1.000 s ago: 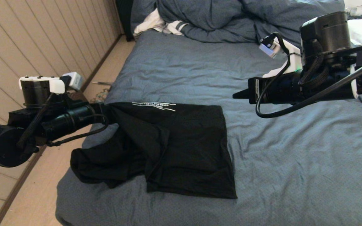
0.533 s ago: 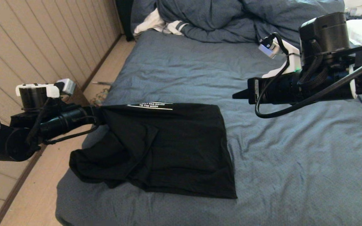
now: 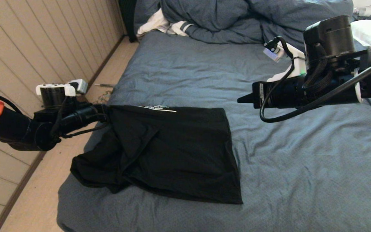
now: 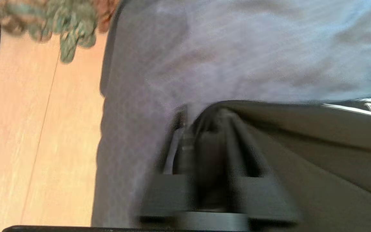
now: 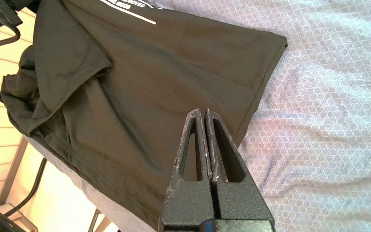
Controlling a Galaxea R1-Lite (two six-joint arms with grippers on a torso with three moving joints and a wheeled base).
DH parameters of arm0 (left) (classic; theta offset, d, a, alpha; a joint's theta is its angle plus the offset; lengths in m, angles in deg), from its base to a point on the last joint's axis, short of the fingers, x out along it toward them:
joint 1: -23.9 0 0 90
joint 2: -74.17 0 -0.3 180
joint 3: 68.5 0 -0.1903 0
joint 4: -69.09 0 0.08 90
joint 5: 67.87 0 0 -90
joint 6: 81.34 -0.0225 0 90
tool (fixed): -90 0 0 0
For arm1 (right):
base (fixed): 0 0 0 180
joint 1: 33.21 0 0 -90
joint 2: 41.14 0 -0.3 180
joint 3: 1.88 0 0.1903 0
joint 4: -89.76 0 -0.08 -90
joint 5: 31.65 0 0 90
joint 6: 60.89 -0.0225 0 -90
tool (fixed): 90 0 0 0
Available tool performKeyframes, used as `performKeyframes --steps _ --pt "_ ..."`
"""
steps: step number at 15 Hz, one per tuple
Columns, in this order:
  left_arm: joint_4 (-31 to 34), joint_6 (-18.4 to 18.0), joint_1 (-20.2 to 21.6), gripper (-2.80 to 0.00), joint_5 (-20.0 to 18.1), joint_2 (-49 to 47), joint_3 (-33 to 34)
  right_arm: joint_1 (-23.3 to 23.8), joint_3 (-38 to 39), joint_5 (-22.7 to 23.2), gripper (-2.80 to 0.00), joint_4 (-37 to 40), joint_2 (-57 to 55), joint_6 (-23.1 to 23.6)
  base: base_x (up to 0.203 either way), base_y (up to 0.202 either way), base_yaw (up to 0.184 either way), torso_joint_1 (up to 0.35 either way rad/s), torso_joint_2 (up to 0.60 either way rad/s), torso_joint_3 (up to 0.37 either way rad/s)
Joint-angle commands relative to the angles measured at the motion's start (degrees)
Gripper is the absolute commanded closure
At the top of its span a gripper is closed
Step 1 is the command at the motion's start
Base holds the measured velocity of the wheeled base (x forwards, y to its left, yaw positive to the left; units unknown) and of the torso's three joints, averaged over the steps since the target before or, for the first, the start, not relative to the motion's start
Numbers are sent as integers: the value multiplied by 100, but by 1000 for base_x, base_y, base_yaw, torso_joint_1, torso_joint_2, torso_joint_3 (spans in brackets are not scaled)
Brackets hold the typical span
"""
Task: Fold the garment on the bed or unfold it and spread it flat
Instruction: Unford the black T-shirt
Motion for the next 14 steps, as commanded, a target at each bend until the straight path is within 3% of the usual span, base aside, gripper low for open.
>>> performKeyframes --steps 1,7,14 --pt "90 -4 -4 -280 -19 72 -42 -3 -6 8 0 9 -33 -4 0 0 0 0 0 0" --pt "159 -315 -5 -280 10 839 728 6 -6 17 0 9 54 -12 0 0 0 0 0 0" --pt "135 -326 5 -280 53 1308 1082 14 -15 17 0 9 72 -12 0 0 0 0 0 0"
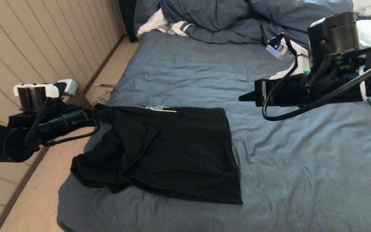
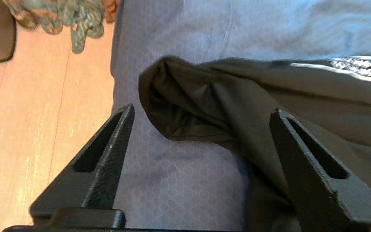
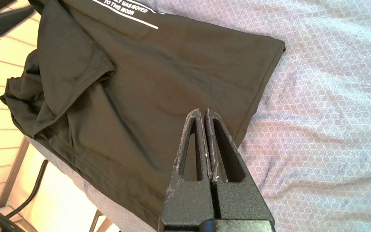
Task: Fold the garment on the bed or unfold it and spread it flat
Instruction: Unford the black T-shirt
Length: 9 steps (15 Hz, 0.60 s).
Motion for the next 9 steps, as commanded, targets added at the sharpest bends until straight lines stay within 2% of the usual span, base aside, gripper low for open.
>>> performKeyframes --steps 1,4,6,9 --pt "24 14 3 -280 -7 345 74 -1 -4 7 0 7 -11 -4 0 0 0 0 0 0" --pt "427 1 -182 -280 -11 1004 212 -10 -4 7 0 7 -29 -4 0 0 0 0 0 0" --pt "955 5 -719 -280 -10 1094 230 -10 -21 7 0 7 -44 -4 0 0 0 0 0 0" --pt "1263 6 -1595 -280 121 800 234 -1 -39 7 0 7 -52 -4 0 0 0 0 0 0"
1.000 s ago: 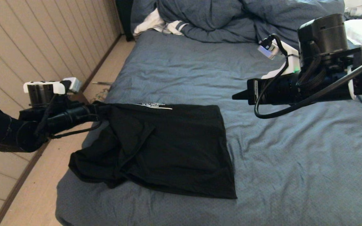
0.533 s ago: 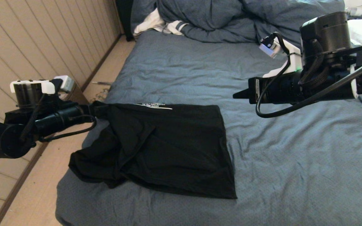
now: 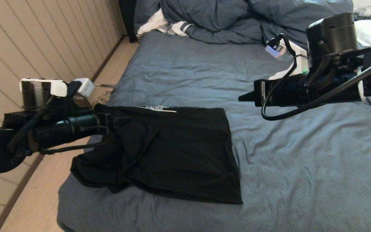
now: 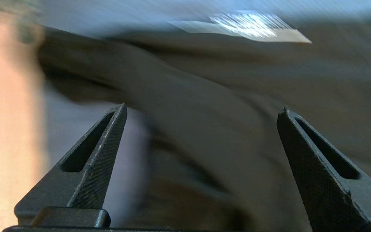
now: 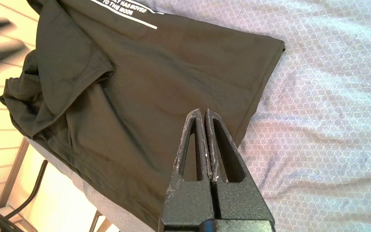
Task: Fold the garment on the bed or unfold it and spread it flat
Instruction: Unford the black T-shirt
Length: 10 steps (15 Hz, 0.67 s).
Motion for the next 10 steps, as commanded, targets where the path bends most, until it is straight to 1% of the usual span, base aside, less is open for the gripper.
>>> performKeyframes --steps 1,2,3,5,7,8,10 --pt "20 -26 -600 -280 220 -345 -52 9 -31 7 0 7 -23 4 0 0 0 0 0 0" --pt "21 -156 -813 -280 393 -535 -119 42 -76 7 0 7 -35 4 0 0 0 0 0 0" --pt "28 -296 -968 -280 480 -644 -203 113 -119 33 0 7 -75 4 0 0 0 0 0 0" --pt "97 -333 -1134 -280 526 -757 -420 133 -130 104 0 7 -114 4 0 0 0 0 0 0" --pt "100 -470 -1208 -280 773 -973 -526 133 -130 104 0 -2 -120 4 0 0 0 0 0 0" --pt "37 -579 -1210 -280 837 -1157 -576 140 -140 106 0 -2 -129 4 0 0 0 0 0 0" --pt "-71 -661 -1210 -280 882 -1457 -738 186 -157 113 0 -2 -144 4 0 0 0 0 0 0"
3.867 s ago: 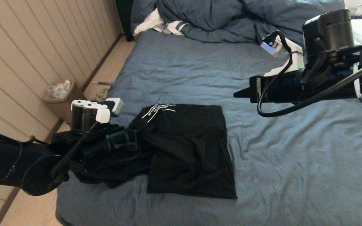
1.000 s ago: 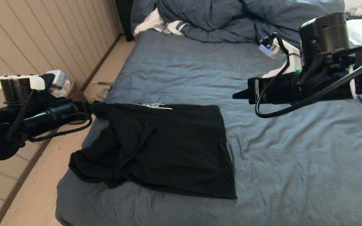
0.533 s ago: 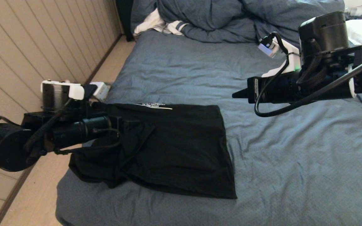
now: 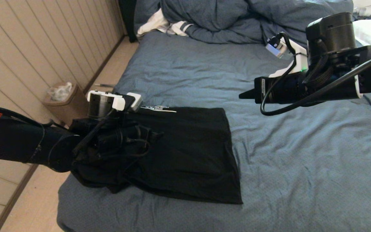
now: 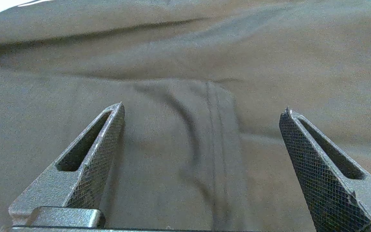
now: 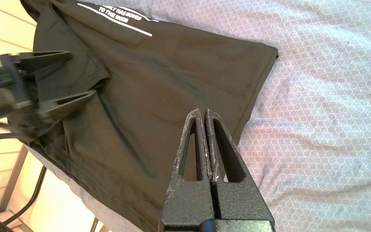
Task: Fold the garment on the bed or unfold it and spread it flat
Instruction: Unford the black T-shirt
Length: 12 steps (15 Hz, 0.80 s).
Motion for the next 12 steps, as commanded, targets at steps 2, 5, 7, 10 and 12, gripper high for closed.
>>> performKeyframes --steps 2,5,7,10,12 --pt "-55 -26 -9 -280 17 -414 -156 57 -22 60 0 6 -45 32 0 0 0 0 0 0" --pt "-81 -97 -7 -280 158 -494 -177 57 -22 66 0 15 -53 40 0 0 0 0 0 0" --pt "-81 -97 17 -280 167 -479 -177 57 -22 60 0 6 -75 40 0 0 0 0 0 0" --pt "-237 -97 52 -280 200 -486 -161 57 -22 60 0 6 -80 41 0 0 0 0 0 0" --pt "-399 -86 61 -280 340 -502 -177 57 -22 65 0 6 -80 40 0 0 0 0 0 0"
